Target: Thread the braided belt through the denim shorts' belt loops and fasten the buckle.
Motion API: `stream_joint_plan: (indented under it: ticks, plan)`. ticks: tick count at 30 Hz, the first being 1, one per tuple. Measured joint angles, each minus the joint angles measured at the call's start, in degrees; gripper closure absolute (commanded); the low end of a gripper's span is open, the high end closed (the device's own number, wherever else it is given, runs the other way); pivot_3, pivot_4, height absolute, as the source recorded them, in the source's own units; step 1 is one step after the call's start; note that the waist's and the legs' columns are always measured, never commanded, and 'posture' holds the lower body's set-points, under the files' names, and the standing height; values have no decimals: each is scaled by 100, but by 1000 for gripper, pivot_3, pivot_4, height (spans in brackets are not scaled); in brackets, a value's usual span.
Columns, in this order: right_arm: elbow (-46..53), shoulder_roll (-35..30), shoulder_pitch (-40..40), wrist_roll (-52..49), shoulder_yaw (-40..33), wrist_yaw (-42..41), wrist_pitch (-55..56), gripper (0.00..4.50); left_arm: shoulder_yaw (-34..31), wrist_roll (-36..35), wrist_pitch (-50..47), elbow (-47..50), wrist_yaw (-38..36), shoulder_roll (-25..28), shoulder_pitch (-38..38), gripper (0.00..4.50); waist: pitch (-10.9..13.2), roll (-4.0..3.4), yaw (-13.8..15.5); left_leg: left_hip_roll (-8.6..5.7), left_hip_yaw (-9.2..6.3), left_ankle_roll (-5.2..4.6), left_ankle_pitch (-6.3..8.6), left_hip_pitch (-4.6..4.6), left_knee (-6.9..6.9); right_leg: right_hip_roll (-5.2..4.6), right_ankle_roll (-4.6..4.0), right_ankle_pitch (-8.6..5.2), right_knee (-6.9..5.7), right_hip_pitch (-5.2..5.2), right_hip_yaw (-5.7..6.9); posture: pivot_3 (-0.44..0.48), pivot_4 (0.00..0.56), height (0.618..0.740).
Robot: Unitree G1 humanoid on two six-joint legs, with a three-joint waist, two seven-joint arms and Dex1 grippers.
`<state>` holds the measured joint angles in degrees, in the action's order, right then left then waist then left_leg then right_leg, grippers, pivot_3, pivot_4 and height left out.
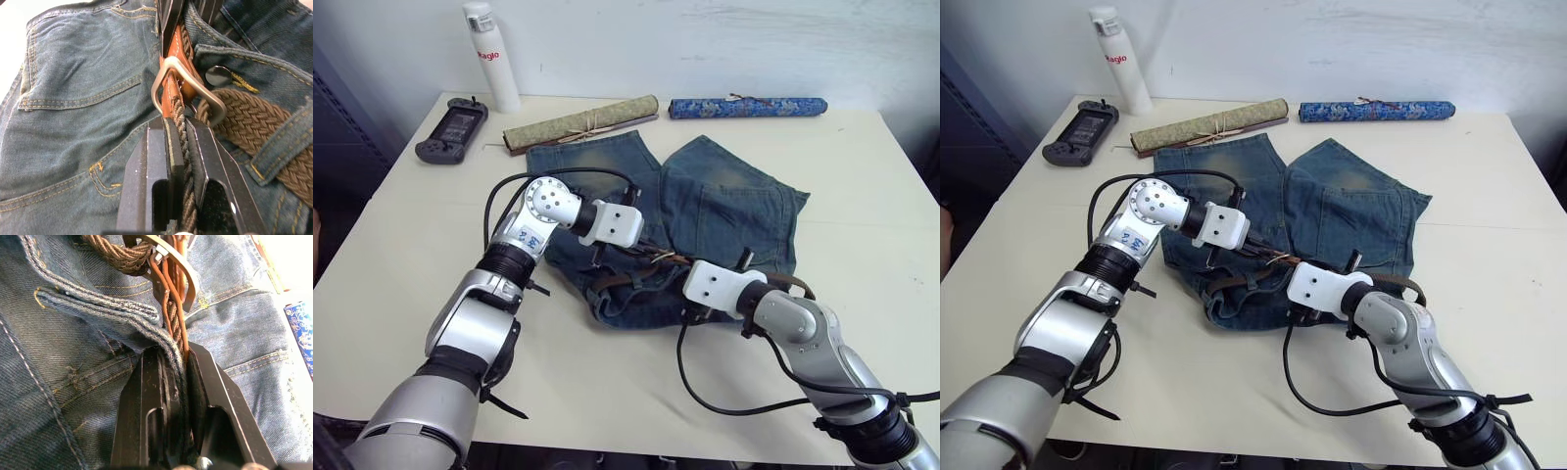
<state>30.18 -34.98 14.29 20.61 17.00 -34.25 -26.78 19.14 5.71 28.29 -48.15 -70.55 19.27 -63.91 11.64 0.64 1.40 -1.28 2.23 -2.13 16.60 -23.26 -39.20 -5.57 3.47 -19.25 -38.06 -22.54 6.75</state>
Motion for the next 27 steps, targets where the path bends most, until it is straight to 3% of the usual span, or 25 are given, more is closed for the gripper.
stream_joint_plan:
  ticks: [8, 15, 25, 27]
  plan:
    - [0, 40, -2, 24, 0, -17, -97, 4496, -2, 13, -552, 143, -1, -173, 45, 4500, 0, 0, -3, 0, 0, 0, 0, 0, 0, 1, 0, 0, -2, -1, 0, 0, 150, 686]
    - [0, 71, -8, 22, 0, -55, -216, 4496, -11, 26, -2044, 805, 56, -279, 245, 4500, 0, 0, -2, 0, -1, 0, 0, 0, 0, 0, 0, 0, -1, 0, -2, 0, 150, 686]
    - [1, 116, -9, 24, -11, -150, -246, 4496, 31, 276, -2459, 1588, 154, -280, 566, 4500, 0, 0, 0, 0, 0, 0, 0, 0, 0, 0, 0, 0, -1, 0, -2, 0, 150, 686]
    - [1, 125, -9, 23, -15, -167, -254, 4496, 40, 296, -2506, 1611, 140, -279, 565, 3535, 0, 0, -1, 0, 0, 0, 0, 0, 0, 0, 0, 0, -1, 0, -2, 0, 150, 686]
